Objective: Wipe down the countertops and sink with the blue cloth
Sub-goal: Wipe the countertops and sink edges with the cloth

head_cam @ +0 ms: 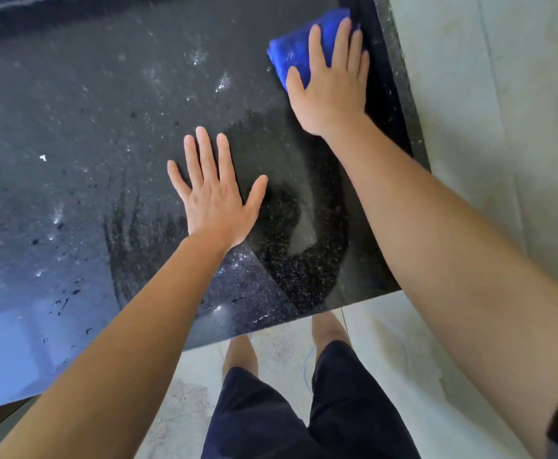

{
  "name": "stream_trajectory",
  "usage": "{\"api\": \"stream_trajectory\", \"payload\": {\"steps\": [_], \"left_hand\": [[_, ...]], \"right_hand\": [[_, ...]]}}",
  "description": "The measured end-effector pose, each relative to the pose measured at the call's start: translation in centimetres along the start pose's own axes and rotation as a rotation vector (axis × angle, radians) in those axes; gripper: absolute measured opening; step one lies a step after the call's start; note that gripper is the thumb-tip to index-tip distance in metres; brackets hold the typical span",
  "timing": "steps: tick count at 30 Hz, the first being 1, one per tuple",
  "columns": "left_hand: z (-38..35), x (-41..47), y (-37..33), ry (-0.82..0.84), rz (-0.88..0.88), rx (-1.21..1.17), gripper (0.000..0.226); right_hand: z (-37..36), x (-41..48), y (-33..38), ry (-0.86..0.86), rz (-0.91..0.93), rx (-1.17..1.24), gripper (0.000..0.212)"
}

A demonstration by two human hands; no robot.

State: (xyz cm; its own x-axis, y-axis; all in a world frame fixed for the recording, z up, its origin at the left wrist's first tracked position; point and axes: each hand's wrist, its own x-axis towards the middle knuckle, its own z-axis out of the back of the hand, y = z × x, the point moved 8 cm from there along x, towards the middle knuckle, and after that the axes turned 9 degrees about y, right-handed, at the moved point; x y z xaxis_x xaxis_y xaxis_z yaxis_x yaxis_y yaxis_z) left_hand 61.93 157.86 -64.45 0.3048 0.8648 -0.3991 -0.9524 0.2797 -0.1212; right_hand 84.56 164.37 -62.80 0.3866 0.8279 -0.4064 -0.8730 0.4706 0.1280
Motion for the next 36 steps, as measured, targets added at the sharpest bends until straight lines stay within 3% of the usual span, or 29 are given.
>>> {"api": "stream_trajectory", "payload": {"steps": [3, 7, 11, 24, 32, 36], "left_hand": [[0.9, -0.1, 0.1, -0.009, -0.004, -0.022, 0.084], [3.0, 0.7, 1.8, -0.098, -0.002, 0.002, 0.082], [3.0, 2.8, 3.8, -0.074, 0.026, 0.011, 0.082], [2.7, 3.2, 3.9, -0.058, 0.048, 0.021, 0.078], [2.6, 3.2, 4.0, -0.036, 0.039, 0.034, 0.080], [2.5, 3.2, 4.1, -0.032, 0.032, 0.033, 0.081]], "right_hand": [[-0.1, 0.0, 0.5, -0.014, 0.009, 0.000, 0.071], [-2.8, -7.2, -1.1, -0.059, 0.050, 0.025, 0.070], [-5.5, -12.5, -1.8, 0.007, 0.040, 0.005, 0.069], [0.8, 5.1, 7.9, -0.062, 0.044, 0.017, 0.069], [-2.4, -4.4, 1.5, -0.080, 0.067, 0.010, 0.069], [-1.1, -2.1, 0.8, -0.081, 0.067, -0.026, 0.071]]}}
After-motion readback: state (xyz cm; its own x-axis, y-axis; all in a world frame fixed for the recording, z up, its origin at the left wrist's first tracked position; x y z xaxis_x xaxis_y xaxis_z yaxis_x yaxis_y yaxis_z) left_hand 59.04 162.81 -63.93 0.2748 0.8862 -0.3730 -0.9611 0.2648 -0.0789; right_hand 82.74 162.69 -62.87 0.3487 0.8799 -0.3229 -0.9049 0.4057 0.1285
